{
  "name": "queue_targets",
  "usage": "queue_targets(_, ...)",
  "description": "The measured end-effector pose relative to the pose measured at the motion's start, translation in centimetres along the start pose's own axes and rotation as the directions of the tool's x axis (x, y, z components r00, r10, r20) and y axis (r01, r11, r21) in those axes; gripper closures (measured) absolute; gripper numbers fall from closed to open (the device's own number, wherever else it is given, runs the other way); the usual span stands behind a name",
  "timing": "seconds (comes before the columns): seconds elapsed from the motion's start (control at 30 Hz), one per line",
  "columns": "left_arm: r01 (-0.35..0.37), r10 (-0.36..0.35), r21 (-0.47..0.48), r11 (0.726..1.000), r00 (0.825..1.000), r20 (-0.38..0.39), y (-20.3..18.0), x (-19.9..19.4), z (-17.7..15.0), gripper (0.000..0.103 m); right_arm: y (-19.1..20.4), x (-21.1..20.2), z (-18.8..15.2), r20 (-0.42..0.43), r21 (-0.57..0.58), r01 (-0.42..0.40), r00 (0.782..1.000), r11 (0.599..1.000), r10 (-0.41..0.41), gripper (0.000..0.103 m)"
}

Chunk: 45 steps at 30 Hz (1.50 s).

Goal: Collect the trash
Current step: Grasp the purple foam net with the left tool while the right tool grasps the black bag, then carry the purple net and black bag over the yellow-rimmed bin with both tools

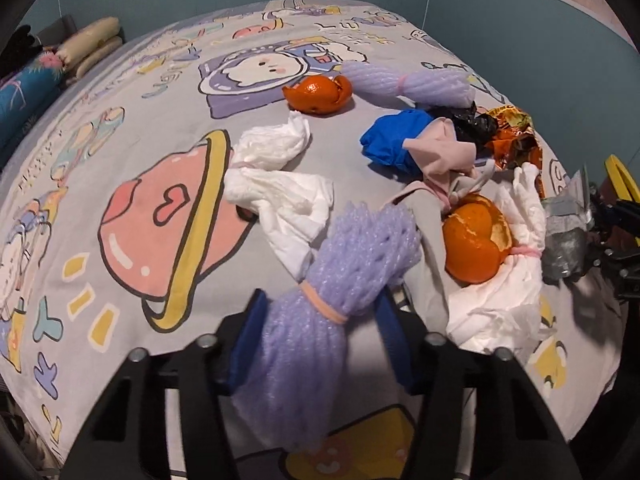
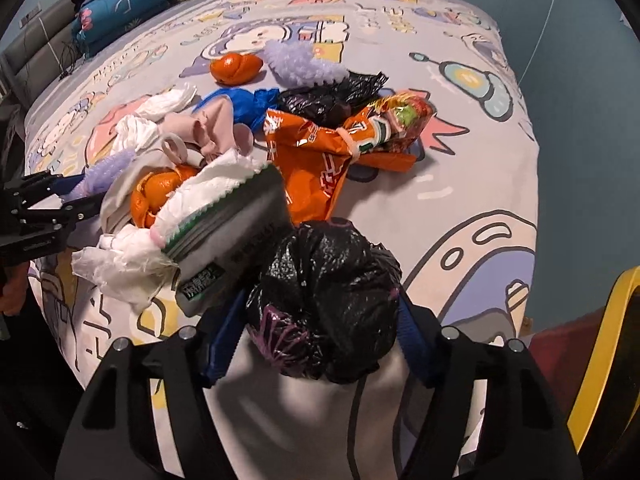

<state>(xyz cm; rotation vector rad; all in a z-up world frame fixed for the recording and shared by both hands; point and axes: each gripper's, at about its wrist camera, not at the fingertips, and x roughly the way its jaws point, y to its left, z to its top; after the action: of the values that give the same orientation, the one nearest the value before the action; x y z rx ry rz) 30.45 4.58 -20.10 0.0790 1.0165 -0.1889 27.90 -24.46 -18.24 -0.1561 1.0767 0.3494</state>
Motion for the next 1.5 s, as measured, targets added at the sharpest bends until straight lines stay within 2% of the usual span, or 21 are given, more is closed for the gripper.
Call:
queue_targets(0.13, 0.019, -0.017, -0.054, 0.998, 0.999, 0.038, 0.8, -1.1, -0.4, 0.065, -0.9, -1.4, -0.4, 0.063, 0.045, -0.024, 0.998, 0.999, 0.021, 0.044)
queue_targets(0.2, 0.05, -0.043, -0.089, 0.995, 0.996, 0.084, 1.4, -2.6, -0.6, 0.065, -1.5, -2.6, -0.4, 0.115, 0.068, -0.036, 0.993, 0.997, 0.028, 0.044)
queue_targets(0.27, 0.044, -0.031, -0.108, 0.993, 0.992, 0.124, 1.6, -3.8, -0.7, 0.065, -2.4, -3.8, -0.5, 0.17, 0.102, -0.052, 0.985, 0.993, 0.034, 0.044)
queue_targets(0.4, 0.036, -0.003, -0.145, 0.989, 0.976, 0.22, 2.1, -6.5, -1.1, 0.065, -4.2, -5.6, -0.4, 0.248, 0.153, -0.078, 0.968, 0.985, 0.038, 0.044)
queue_targets(0.53, 0.013, 0.047, -0.185, 0.983, 0.947, 0.317, 2.1, -8.8, -0.9, 0.066, -5.4, -7.4, -0.6, 0.317, 0.198, -0.109, 0.947, 0.974, 0.042, 0.044)
queue_targets(0.7, 0.015, 0.067, -0.219, 0.976, 0.93, 0.36, 1.0, -10.2, -0.3, 0.066, -5.6, -10.1, -1.1, 0.414, 0.212, -0.112, 0.91, 0.971, 0.015, 0.044)
queue_targets(0.8, 0.023, 0.05, -0.188, 0.982, 0.924, 0.378, -1.1, -11.1, 0.5, 0.066, -6.6, -12.1, -1.6, 0.467, 0.251, -0.159, 0.884, 0.955, 0.025, 0.044)
queue_targets(0.93, 0.027, 0.021, -0.112, 0.993, 0.912, 0.41, -4.7, -12.2, 2.1, 0.066, -8.2, -14.0, -2.1, 0.509, 0.295, -0.191, 0.861, 0.936, 0.016, 0.044)
queue_targets(1.03, 0.066, -0.029, -0.075, 0.995, 0.908, 0.419, -7.2, -12.8, 3.6, 0.066, -9.6, -15.1, -2.8, 0.516, 0.328, -0.217, 0.856, 0.919, 0.018, 0.044)
queue_targets(1.2, 0.126, -0.111, -0.01, 0.992, 0.907, 0.406, -11.8, -13.0, 6.7, 0.066, -11.5, -16.7, -4.1, 0.507, 0.36, -0.196, 0.862, 0.912, -0.015, 0.044)
queue_targets(1.37, 0.173, -0.185, 0.065, 0.983, 0.905, 0.383, -17.1, -12.6, 9.1, 0.066, -14.3, -19.0, -5.7, 0.49, 0.409, -0.136, 0.867, 0.902, -0.091, 0.044)
queue_targets(1.5, 0.227, -0.25, 0.106, 0.968, 0.905, 0.345, -21.0, -11.4, 10.4, 0.066, -17.1, -20.1, -7.3, 0.465, 0.467, -0.093, 0.872, 0.879, -0.154, 0.044)
